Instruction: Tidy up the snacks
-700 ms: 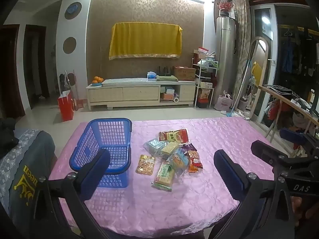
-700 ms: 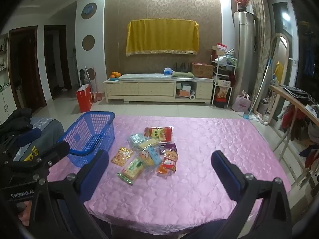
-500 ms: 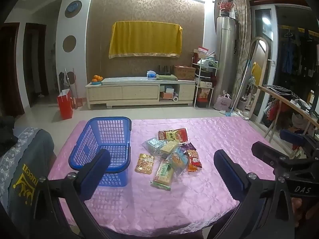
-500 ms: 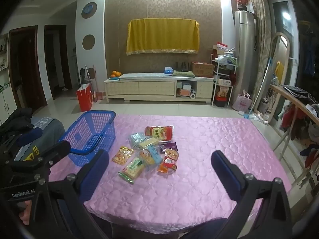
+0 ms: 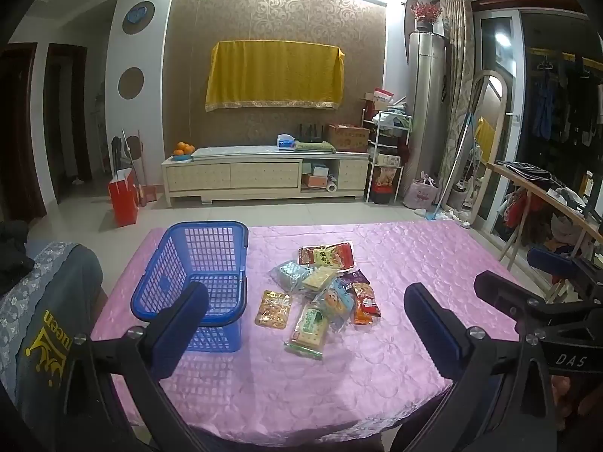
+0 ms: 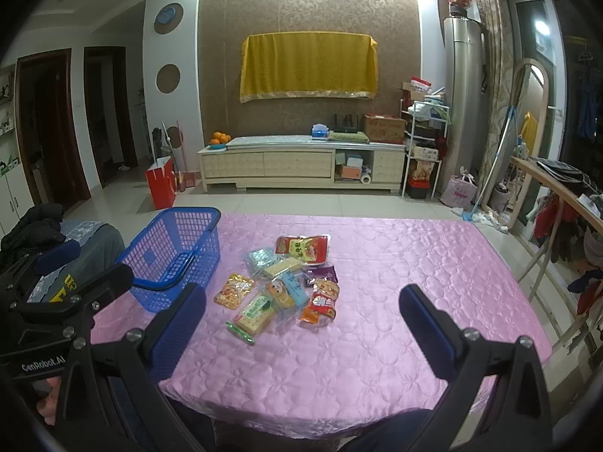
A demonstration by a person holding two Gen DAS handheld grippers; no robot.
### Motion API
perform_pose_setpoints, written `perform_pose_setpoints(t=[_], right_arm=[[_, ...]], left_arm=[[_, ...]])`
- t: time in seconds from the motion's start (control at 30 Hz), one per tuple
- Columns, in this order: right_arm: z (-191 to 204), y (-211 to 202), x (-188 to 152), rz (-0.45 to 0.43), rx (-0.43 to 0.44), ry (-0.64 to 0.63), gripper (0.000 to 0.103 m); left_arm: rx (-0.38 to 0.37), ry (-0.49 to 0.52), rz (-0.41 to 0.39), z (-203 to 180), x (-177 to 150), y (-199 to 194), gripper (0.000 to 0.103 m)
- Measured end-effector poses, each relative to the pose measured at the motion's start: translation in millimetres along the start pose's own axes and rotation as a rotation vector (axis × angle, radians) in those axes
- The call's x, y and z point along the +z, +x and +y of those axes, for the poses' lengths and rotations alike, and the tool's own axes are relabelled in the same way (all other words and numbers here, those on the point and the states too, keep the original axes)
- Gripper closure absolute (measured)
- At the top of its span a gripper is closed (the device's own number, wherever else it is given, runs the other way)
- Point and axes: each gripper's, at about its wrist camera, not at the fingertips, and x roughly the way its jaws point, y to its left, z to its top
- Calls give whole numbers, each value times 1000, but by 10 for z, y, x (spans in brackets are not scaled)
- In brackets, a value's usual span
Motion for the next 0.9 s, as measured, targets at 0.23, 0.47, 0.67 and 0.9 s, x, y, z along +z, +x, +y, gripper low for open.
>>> perform_pose_setpoints(t=[0.23,0.47,0.67,0.9], right_arm=[[11,-38,-11,5,3,2,0],[14,-36,-25,8,8,5,0],[15,-49,-20,11,8,6,0],[19,-54,-22,13,9,6,0]], left_arm=[[0,-1,5,15,-1,-12,0],[0,-1,4,12,-18,-6,0],[-1,-2,6,19,-24,-14,0],[7,1,7,21,-46,-45,0]])
